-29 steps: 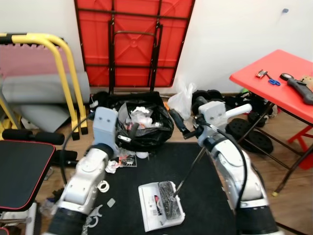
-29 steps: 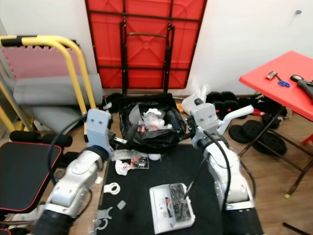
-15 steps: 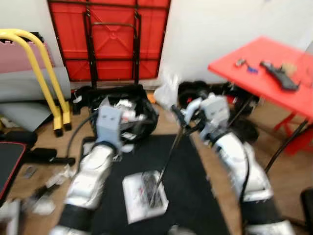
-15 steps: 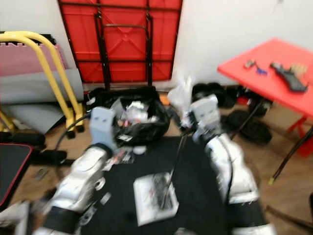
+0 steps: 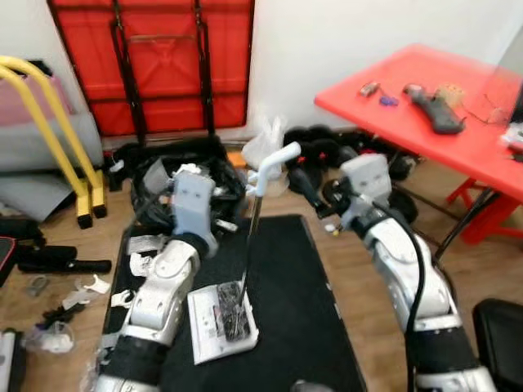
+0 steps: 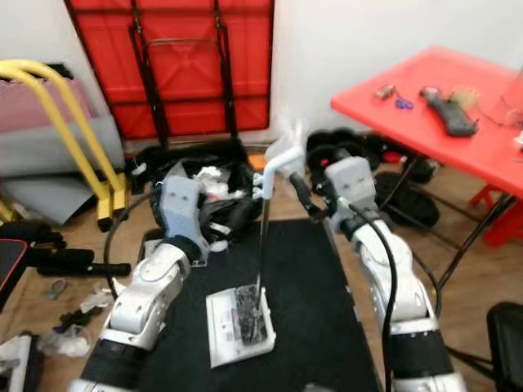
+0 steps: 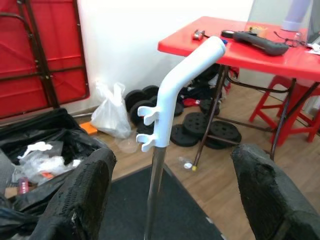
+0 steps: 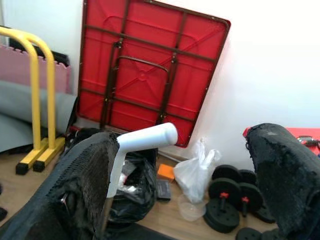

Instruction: Sweep floor

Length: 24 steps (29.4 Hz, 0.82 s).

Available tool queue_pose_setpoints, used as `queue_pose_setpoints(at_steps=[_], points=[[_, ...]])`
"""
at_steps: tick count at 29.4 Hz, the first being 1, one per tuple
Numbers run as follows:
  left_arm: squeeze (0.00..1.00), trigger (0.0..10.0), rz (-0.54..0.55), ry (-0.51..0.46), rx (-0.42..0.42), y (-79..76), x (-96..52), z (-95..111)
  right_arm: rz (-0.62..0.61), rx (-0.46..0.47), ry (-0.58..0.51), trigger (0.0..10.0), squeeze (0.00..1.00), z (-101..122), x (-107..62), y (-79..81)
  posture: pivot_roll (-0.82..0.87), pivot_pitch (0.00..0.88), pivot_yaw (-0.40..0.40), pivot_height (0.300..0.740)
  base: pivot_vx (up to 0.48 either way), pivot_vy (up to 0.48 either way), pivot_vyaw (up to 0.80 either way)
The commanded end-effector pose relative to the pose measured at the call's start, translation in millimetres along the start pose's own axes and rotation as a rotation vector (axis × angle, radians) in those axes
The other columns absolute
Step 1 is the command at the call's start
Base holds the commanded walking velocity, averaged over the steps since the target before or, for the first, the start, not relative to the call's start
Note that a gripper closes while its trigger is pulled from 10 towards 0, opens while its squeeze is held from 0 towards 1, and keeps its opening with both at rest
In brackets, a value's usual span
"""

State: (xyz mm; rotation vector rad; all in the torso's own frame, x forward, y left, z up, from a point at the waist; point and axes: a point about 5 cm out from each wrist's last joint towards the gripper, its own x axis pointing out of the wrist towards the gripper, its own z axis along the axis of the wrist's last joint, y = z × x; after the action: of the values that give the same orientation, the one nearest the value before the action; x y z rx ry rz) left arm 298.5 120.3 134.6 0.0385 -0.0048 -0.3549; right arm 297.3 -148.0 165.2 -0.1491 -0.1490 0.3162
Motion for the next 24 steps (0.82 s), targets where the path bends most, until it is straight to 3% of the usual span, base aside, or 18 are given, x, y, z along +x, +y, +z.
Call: queue_pose_setpoints(at_steps=[1,6,13,16,24], points=[[0.0,10.0,0.011,0.014,0.0,4.1,-1.8,-2.0,0.003,0.002,0.037,10.0,0.0,-3.0,1.0,-0.4,-0.13,0.012,-0.148,0.74,0.262,0.0,0.8],[0.0,10.0,0.008,0.011,-0.001,3.7,-1.3,-1.9,-0.002,0.056,0.004,10.0,0.0,0.1,1.5,-1.8,-0.14,0.013,-0.149,0.74,0.37,0.0,0.64],[0.0,10.0,0.008,0.007,-0.008,3.2,-0.8,-1.6,0.036,0.017,0.027,10.0,0.0,-2.6,1.2,1.5,-0.14,0.016,-0.15,0.74,0.361,0.0,0.11],[0.0,10.0,0.008,0.005,-0.01,2.9,-0.7,-1.5,0.085,0.007,0.017,10.0,0.0,-1.8,0.2,5.9,-0.14,0.016,-0.152,0.74,0.354,0.0,0.8],[0.0,10.0,0.016,-0.004,-0.023,4.1,-0.1,-0.8,0.074,-0.009,0.027,10.0,0.0,-1.6,1.3,5.4,-0.15,0.018,-0.149,0.74,0.28,0.0,0.0]])
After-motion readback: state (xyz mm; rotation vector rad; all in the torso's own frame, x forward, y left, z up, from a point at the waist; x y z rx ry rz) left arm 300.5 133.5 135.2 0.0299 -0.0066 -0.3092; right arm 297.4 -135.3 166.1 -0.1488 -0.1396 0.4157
